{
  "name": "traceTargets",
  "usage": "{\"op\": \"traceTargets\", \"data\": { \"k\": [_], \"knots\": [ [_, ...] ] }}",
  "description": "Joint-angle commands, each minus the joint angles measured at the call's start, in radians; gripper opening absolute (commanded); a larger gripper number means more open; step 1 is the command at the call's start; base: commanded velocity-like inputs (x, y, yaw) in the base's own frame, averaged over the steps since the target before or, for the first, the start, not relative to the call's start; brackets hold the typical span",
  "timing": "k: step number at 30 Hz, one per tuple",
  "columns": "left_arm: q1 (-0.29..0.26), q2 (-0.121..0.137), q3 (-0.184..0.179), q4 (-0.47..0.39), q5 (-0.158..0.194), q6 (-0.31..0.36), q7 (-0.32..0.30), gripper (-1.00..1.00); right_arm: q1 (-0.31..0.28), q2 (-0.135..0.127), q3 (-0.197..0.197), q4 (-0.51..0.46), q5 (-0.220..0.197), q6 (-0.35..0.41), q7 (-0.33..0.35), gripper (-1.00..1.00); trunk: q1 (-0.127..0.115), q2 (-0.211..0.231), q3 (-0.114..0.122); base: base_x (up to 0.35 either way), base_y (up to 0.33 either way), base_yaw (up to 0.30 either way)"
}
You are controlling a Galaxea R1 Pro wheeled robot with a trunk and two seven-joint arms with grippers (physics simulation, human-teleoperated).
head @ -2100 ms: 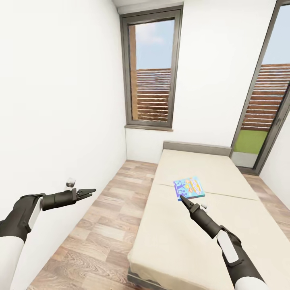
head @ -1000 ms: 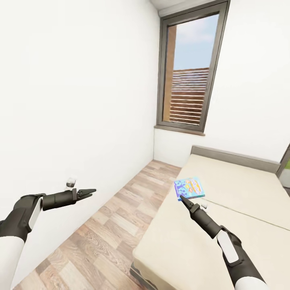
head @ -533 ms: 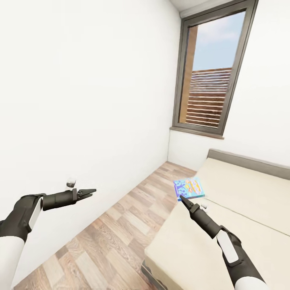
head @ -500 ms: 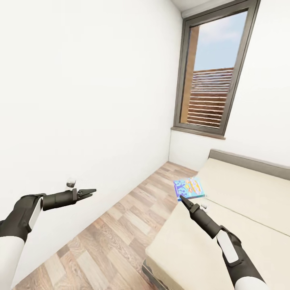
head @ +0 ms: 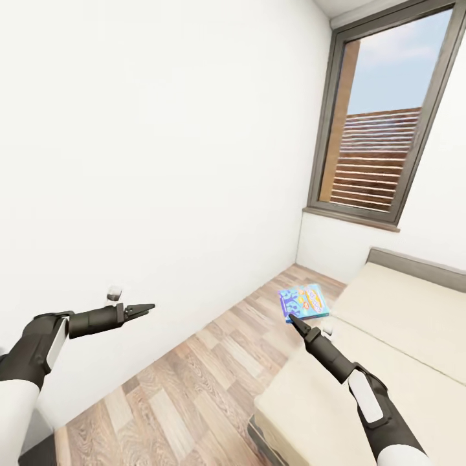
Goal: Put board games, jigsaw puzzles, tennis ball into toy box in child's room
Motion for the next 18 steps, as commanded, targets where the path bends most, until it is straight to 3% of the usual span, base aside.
{"op": "traceTargets", "data": {
  "k": [1, 14, 18],
  "knots": [
    [-0.001, 0.000, 0.000, 0.000, 0.002, 0.008, -0.003, 1.00, -0.001, 0.000, -0.001, 0.000, -0.008, 0.008, 0.001, -1.00, 0.000, -0.002, -0.001, -0.008, 0.000, 0.281],
    [-0.001, 0.005, 0.010, 0.000, 0.006, 0.018, -0.015, 1.00, -0.001, 0.000, 0.000, 0.000, -0.007, 0.009, -0.001, -1.00, 0.000, -0.002, 0.007, -0.001, 0.000, 0.281],
    [-0.001, 0.005, 0.012, 0.000, 0.007, 0.019, -0.015, 1.00, -0.001, 0.000, 0.000, 0.000, -0.006, 0.009, -0.001, -1.00, -0.015, 0.026, 0.022, 0.000, 0.000, 0.281]
  ]
}}
